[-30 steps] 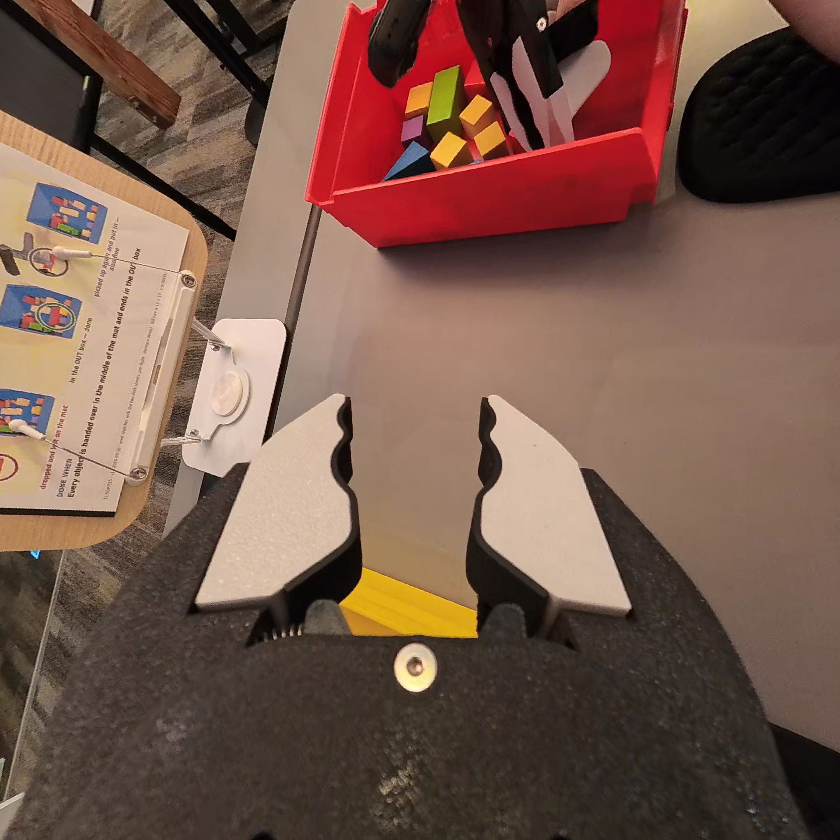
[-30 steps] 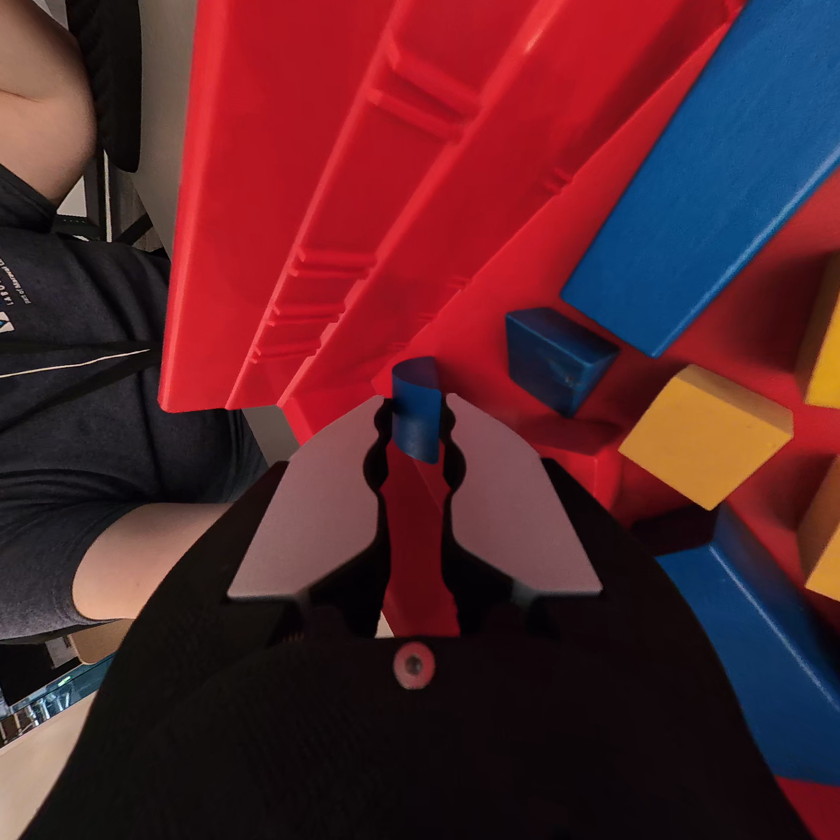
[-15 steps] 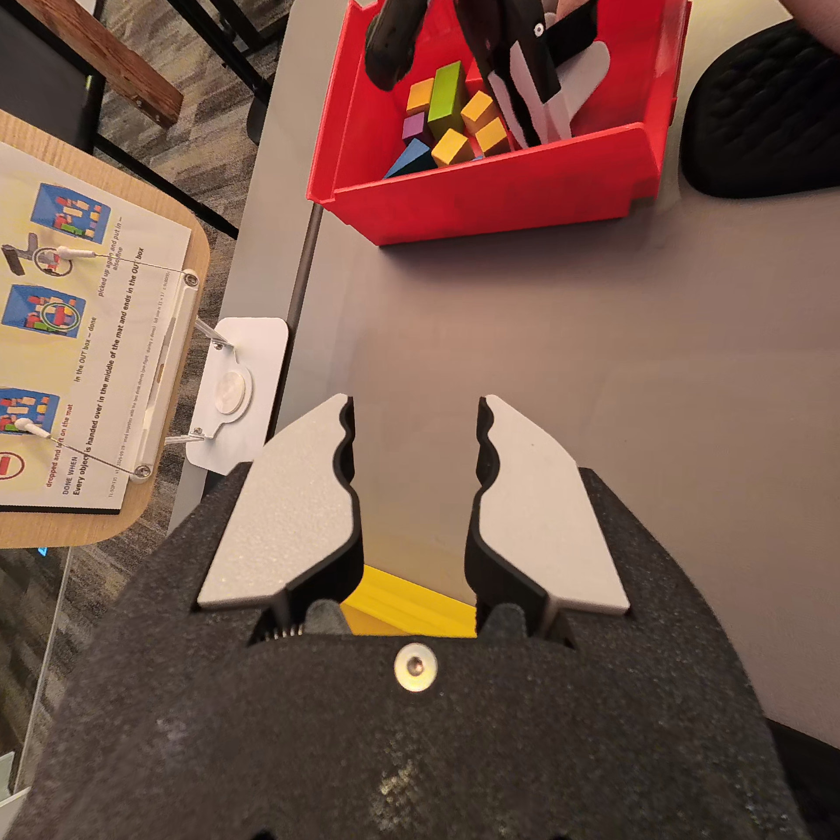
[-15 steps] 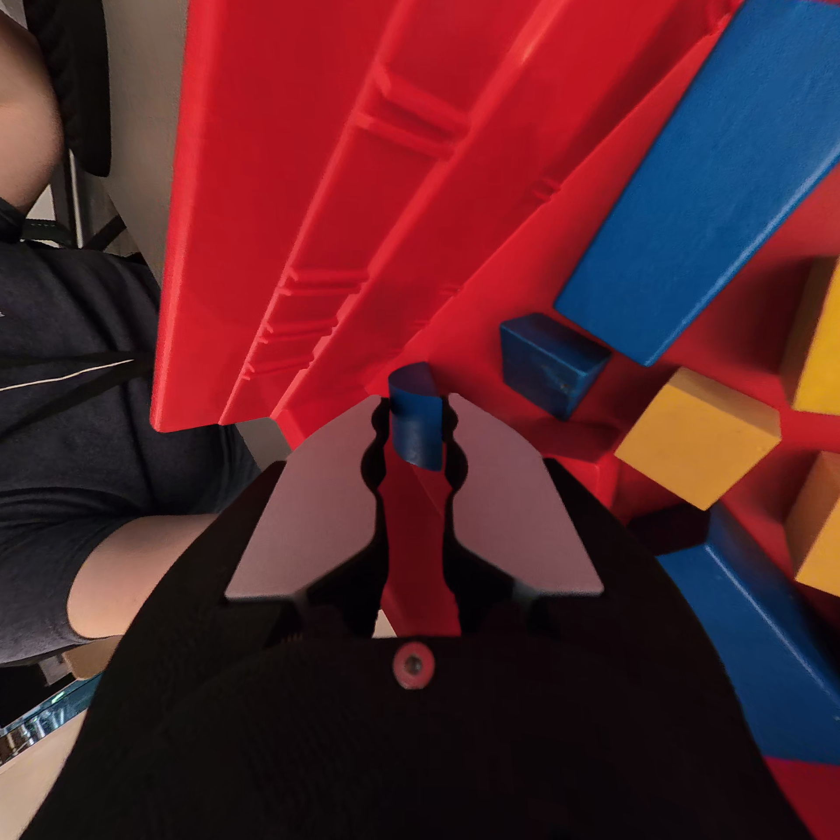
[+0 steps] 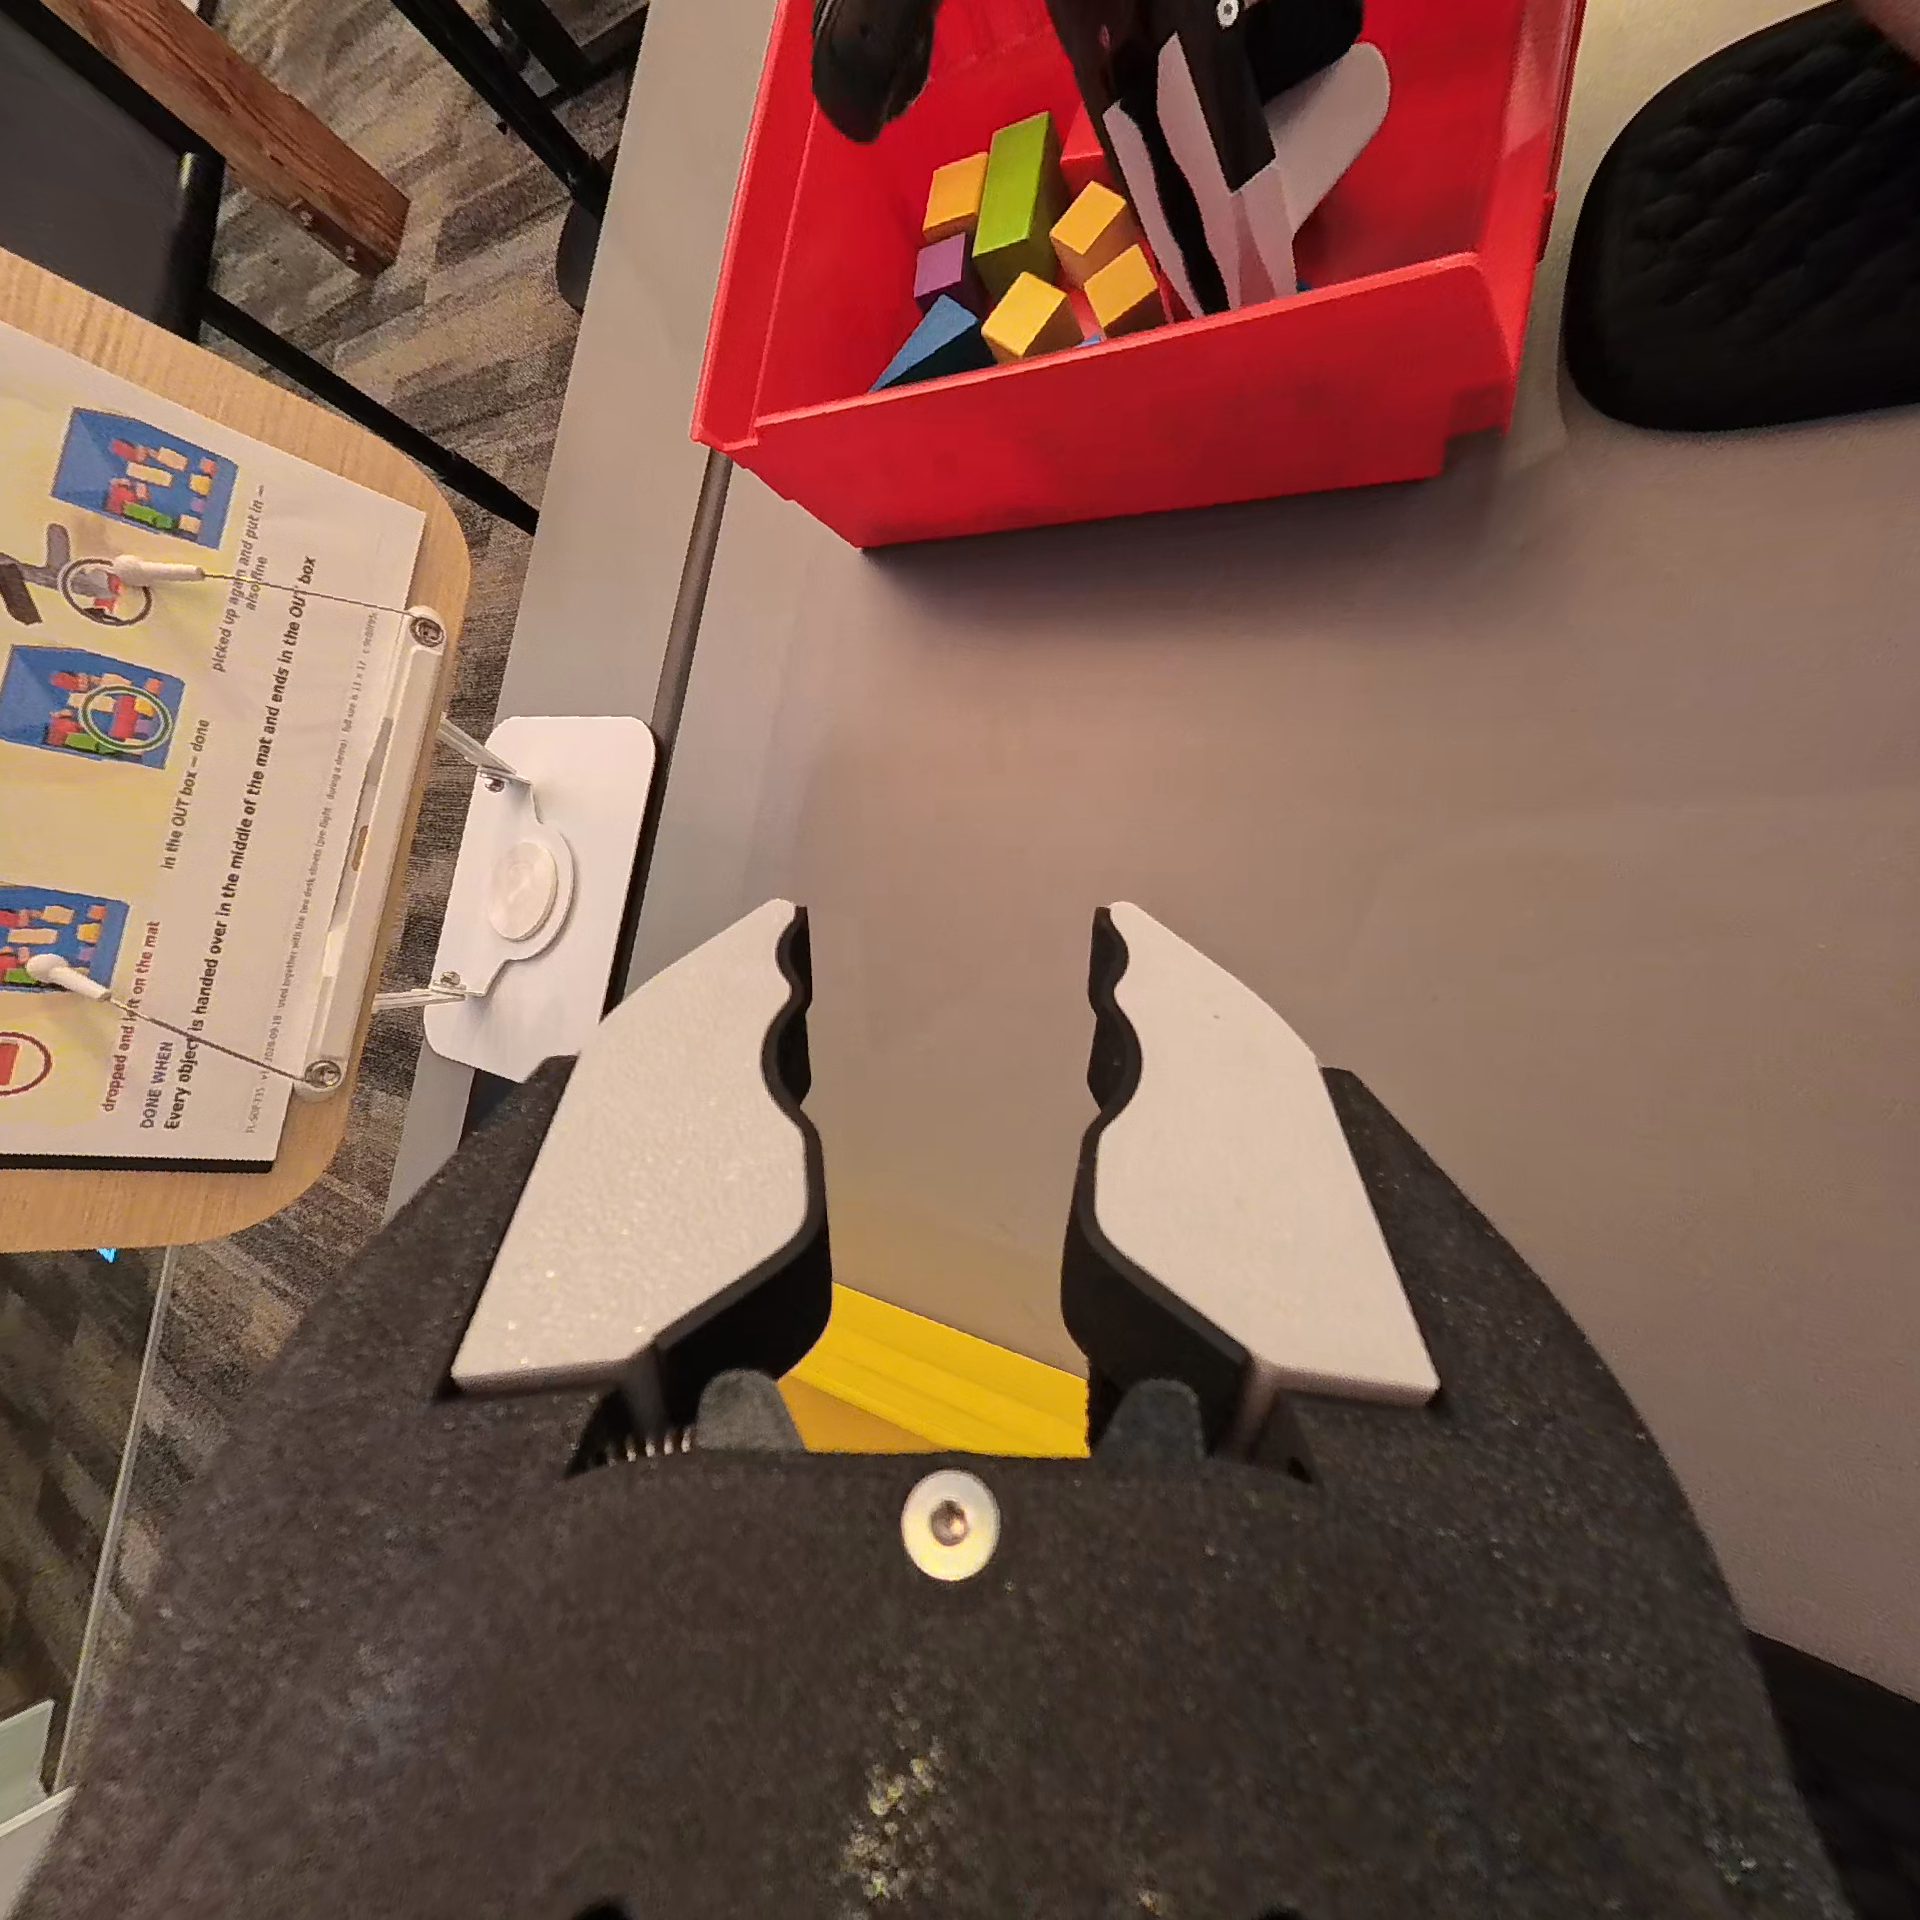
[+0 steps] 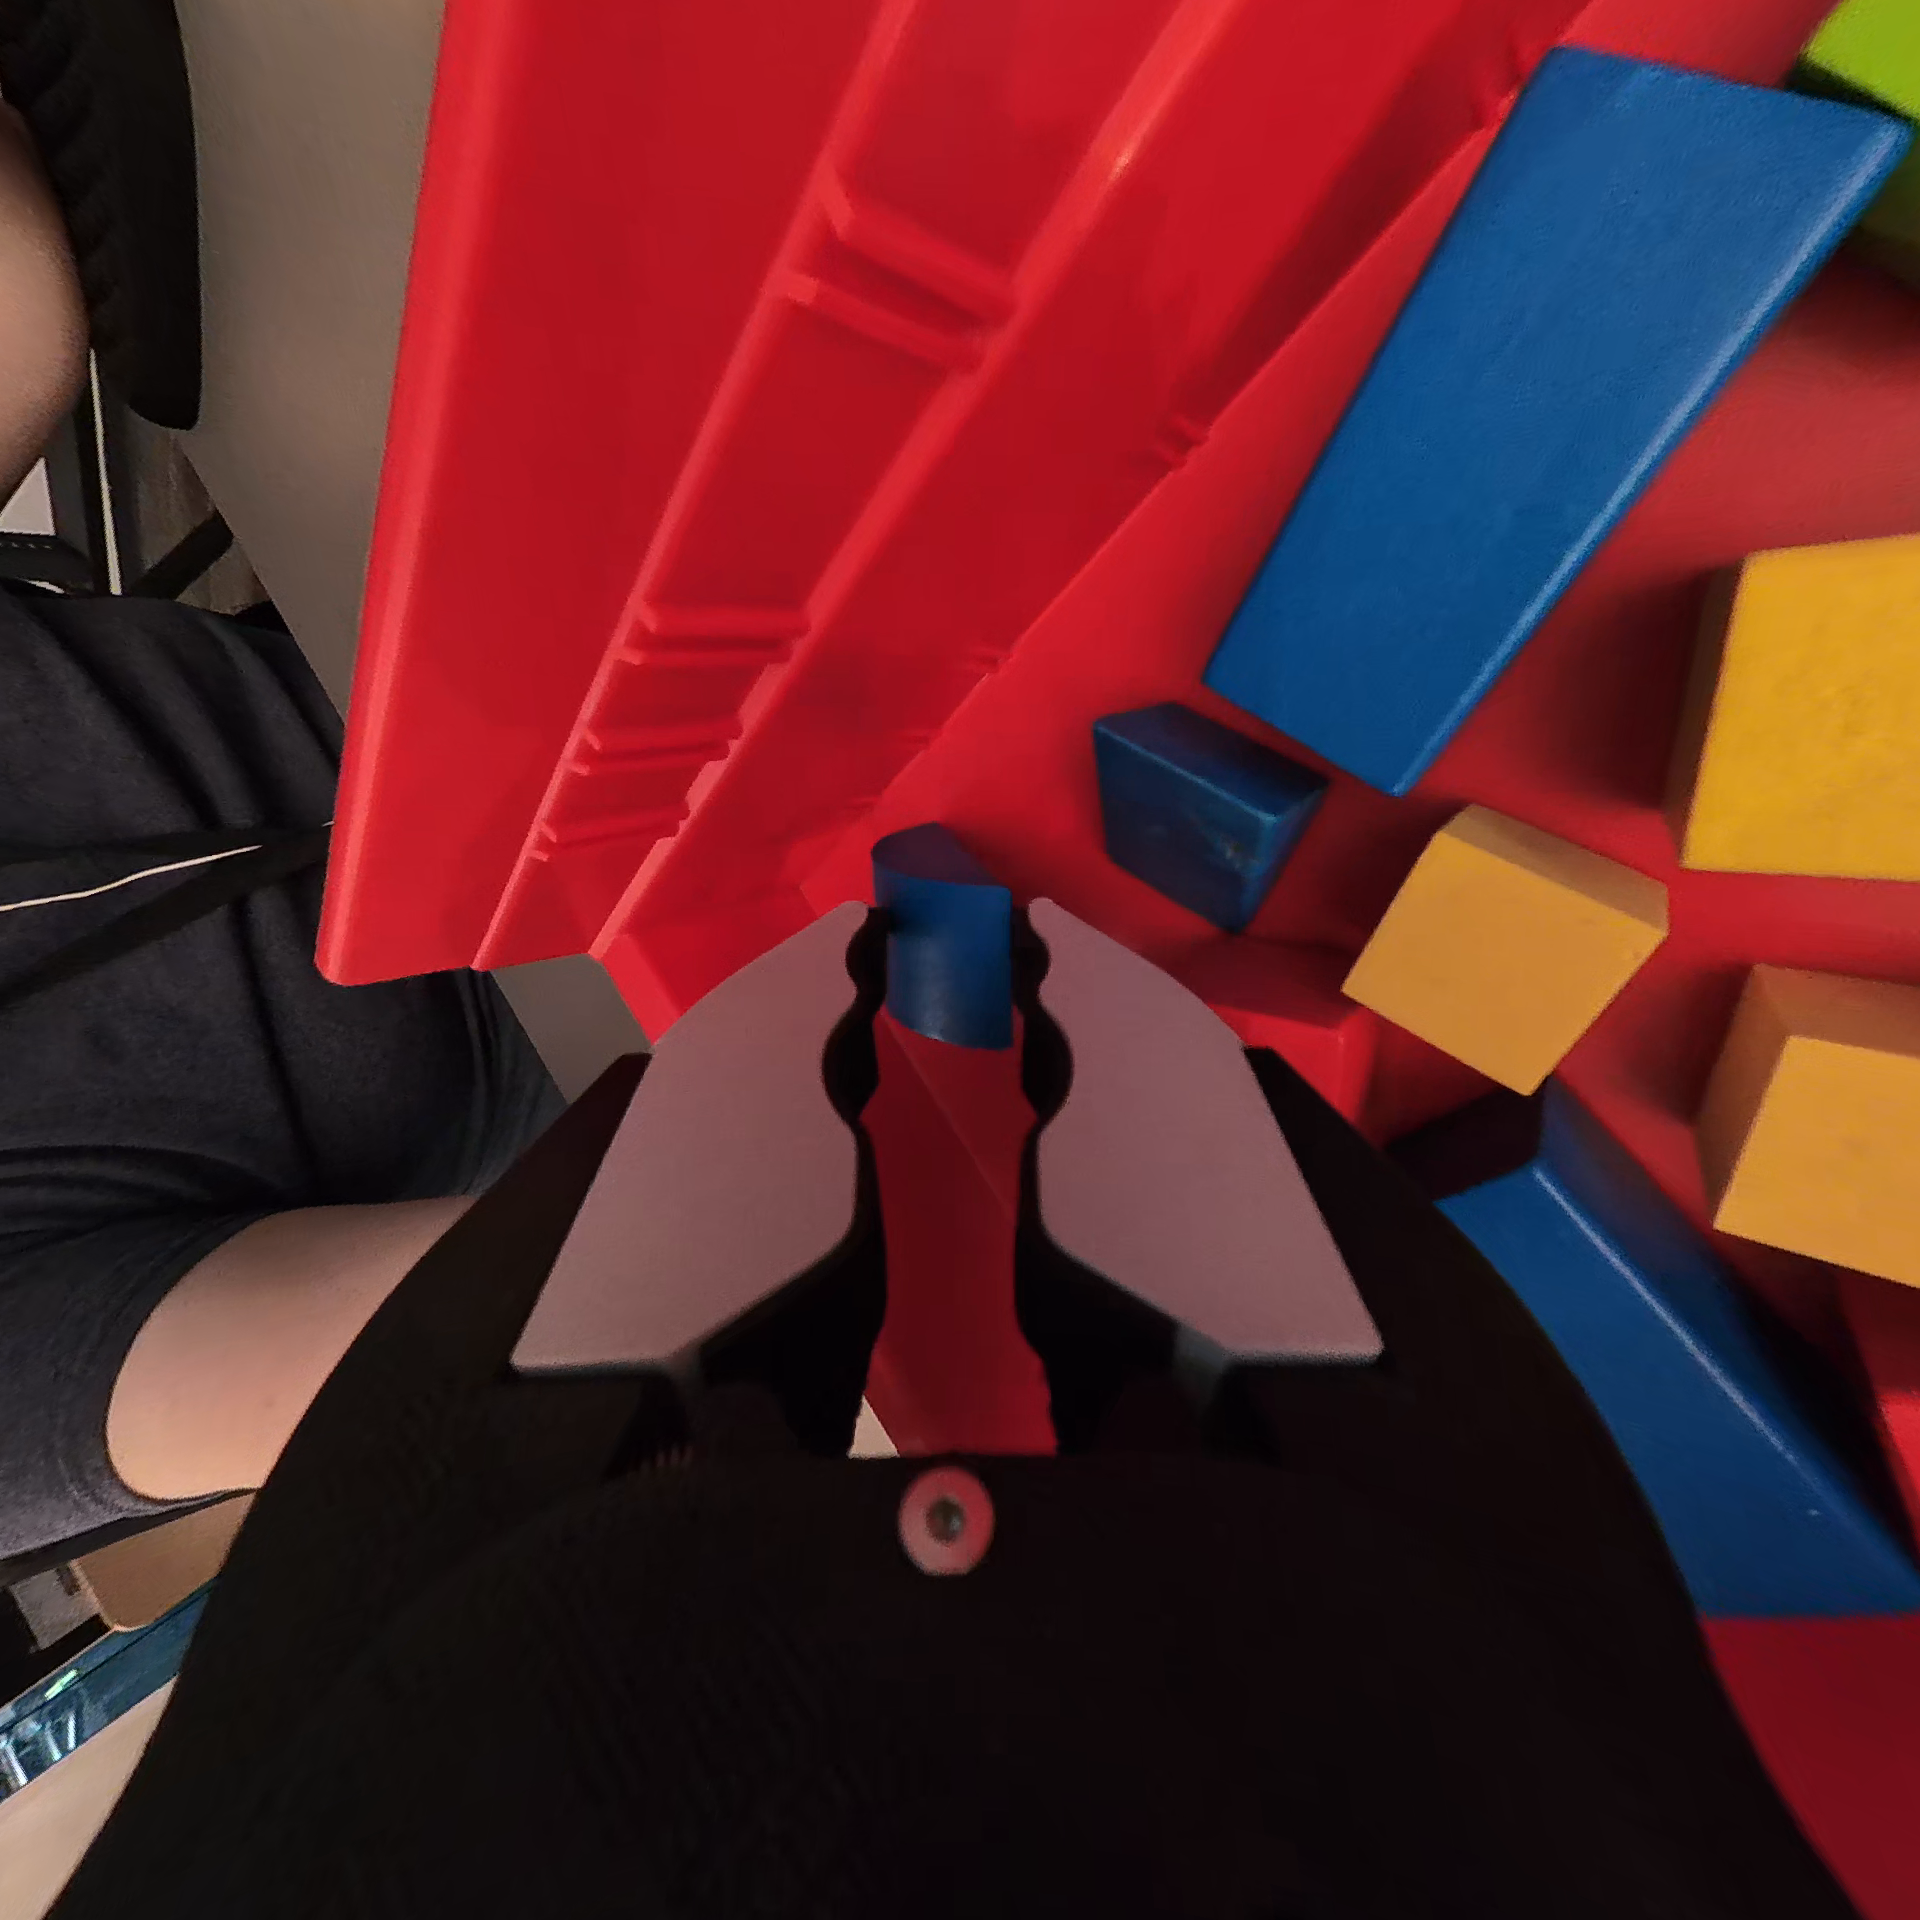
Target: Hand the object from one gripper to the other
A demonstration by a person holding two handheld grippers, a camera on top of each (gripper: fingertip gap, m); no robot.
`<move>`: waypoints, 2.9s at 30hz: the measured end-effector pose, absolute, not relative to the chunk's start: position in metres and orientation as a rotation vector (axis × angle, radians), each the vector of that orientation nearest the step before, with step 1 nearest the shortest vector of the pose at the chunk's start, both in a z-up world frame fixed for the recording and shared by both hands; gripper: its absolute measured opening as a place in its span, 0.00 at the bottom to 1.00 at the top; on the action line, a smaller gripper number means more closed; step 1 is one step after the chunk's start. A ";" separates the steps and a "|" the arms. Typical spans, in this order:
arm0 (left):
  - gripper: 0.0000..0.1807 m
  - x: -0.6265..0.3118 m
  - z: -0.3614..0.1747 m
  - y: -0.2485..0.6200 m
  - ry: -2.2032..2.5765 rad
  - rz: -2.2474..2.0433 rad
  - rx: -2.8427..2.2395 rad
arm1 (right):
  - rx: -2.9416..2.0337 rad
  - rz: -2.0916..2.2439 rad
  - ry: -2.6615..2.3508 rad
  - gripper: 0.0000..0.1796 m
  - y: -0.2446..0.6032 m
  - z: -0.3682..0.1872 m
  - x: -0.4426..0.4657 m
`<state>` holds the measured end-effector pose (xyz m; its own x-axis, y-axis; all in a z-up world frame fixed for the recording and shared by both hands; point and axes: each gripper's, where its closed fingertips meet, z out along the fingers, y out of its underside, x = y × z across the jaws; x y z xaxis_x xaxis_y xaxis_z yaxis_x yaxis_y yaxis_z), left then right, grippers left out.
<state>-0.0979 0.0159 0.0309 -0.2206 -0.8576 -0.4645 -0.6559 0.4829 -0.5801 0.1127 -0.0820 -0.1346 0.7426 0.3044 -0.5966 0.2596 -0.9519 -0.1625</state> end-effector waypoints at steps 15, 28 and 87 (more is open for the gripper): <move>0.28 -0.098 0.031 0.016 1.961 -0.328 -1.251 | -2.868 0.946 -0.459 0.14 -0.080 -0.136 0.119; 0.28 -0.098 0.029 0.015 1.970 -0.319 -1.248 | -2.859 0.865 -0.535 0.15 -0.073 -0.140 0.120; 0.48 -0.286 0.034 0.228 1.037 -0.383 -2.061 | -2.517 -0.033 0.334 0.24 -0.082 -0.071 0.301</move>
